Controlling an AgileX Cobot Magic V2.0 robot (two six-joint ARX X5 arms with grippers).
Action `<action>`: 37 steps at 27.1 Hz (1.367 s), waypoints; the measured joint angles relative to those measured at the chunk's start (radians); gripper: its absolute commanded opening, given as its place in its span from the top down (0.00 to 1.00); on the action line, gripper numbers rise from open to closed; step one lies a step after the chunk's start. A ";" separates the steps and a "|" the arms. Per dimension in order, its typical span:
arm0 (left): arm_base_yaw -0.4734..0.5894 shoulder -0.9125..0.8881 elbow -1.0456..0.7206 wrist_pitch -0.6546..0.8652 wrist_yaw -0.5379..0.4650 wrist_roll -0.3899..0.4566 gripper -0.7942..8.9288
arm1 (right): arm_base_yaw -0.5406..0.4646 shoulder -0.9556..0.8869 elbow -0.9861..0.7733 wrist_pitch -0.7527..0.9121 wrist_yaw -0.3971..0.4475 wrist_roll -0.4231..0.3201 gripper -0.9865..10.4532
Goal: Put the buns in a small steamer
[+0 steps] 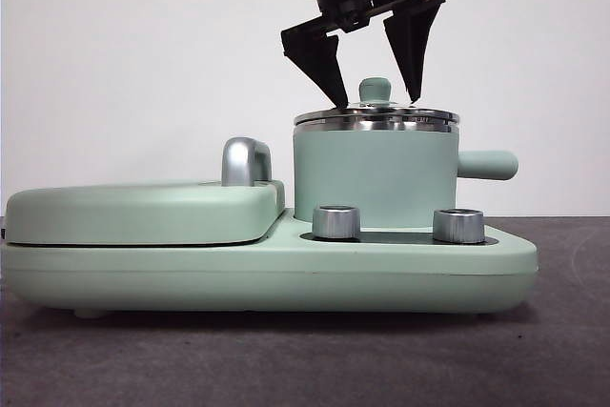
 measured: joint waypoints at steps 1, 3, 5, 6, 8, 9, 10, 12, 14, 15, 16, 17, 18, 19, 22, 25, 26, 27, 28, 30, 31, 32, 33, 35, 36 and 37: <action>0.000 0.000 0.006 -0.011 -0.007 0.000 0.43 | 0.000 0.000 0.000 0.000 0.000 0.000 0.54; 0.000 0.000 0.045 -0.055 -0.007 -0.005 0.43 | 0.000 0.000 0.000 0.000 0.000 0.000 0.54; 0.000 -0.019 0.086 -0.092 -0.007 -0.013 0.44 | 0.000 0.000 0.000 0.000 0.000 0.000 0.54; 0.000 -0.044 0.092 -0.101 -0.008 -0.020 0.44 | 0.000 0.000 0.000 0.000 0.000 0.000 0.54; 0.000 -0.134 0.094 -0.101 -0.008 -0.039 0.44 | 0.000 0.000 0.000 0.000 -0.002 0.000 0.54; 0.000 -0.186 0.099 -0.103 -0.008 -0.046 0.44 | 0.000 0.000 0.000 0.000 -0.002 0.000 0.54; -0.001 -0.233 0.103 -0.106 -0.008 -0.055 0.44 | 0.000 0.000 0.000 0.000 -0.003 0.000 0.54; -0.008 -0.352 0.078 -0.107 -0.008 -0.065 0.44 | 0.000 0.000 0.000 0.000 -0.004 0.000 0.54; -0.024 -0.468 -0.010 -0.107 -0.008 -0.072 0.44 | 0.000 0.000 0.000 0.000 -0.021 0.000 0.54; -0.033 -0.520 -0.067 -0.107 -0.008 -0.074 0.44 | 0.000 0.000 0.000 0.000 -0.039 0.000 0.54; -0.045 -0.577 -0.140 -0.107 -0.007 -0.079 0.44 | 0.000 0.000 0.000 0.002 -0.061 0.000 0.54; -0.057 -0.635 -0.222 -0.107 -0.007 -0.085 0.44 | 0.000 0.000 0.000 0.003 -0.087 0.000 0.54; -0.071 -0.697 -0.313 -0.108 -0.007 -0.094 0.44 | 0.000 0.000 0.000 0.005 -0.108 0.000 0.54; -0.082 -0.749 -0.393 -0.108 -0.007 -0.107 0.44 | 0.000 0.000 0.000 0.005 -0.126 0.000 0.54; -0.100 -0.875 -0.583 -0.108 -0.007 -0.133 0.44 | 0.000 0.000 0.000 0.005 -0.159 0.000 0.54; -0.105 -1.015 -0.793 -0.108 -0.007 -0.166 0.44 | 0.000 0.000 0.000 0.005 -0.164 0.000 0.54; -0.105 -1.048 -0.843 -0.108 -0.007 -0.174 0.44 | 0.000 0.000 0.000 0.005 -0.164 0.000 0.54; -0.105 -1.101 -0.924 -0.107 -0.009 -0.189 0.44 | 0.000 0.000 0.000 0.005 -0.164 -0.001 0.54; -0.105 -1.139 -0.981 -0.103 -0.011 -0.199 0.44 | 0.000 0.000 0.000 0.005 -0.164 -0.001 0.54; -0.105 -1.244 -1.123 -0.088 -0.015 -0.230 0.44 | 0.000 0.000 0.000 0.007 -0.163 -0.003 0.54; -0.105 -1.291 -1.178 -0.054 -0.015 -0.245 0.44 | 0.000 0.000 0.000 0.009 -0.163 -0.004 0.54; -0.105 -1.341 -1.230 -0.007 -0.015 -0.258 0.44 | 0.000 0.000 0.000 0.016 -0.163 -0.005 0.54; -0.105 -1.408 -1.288 0.060 -0.015 -0.278 0.44 | 0.000 0.000 0.000 0.027 -0.163 -0.007 0.54; -0.105 -1.513 -1.369 0.159 -0.015 -0.303 0.44 | 0.000 0.000 0.000 0.040 -0.163 -0.008 0.54; -0.105 -1.578 -1.419 0.211 -0.015 -0.317 0.44 | 0.000 0.000 0.000 0.051 -0.163 -0.008 0.54; -0.105 -1.624 -1.455 0.241 -0.016 -0.325 0.45 | 0.000 0.000 0.000 0.058 -0.163 -0.008 0.54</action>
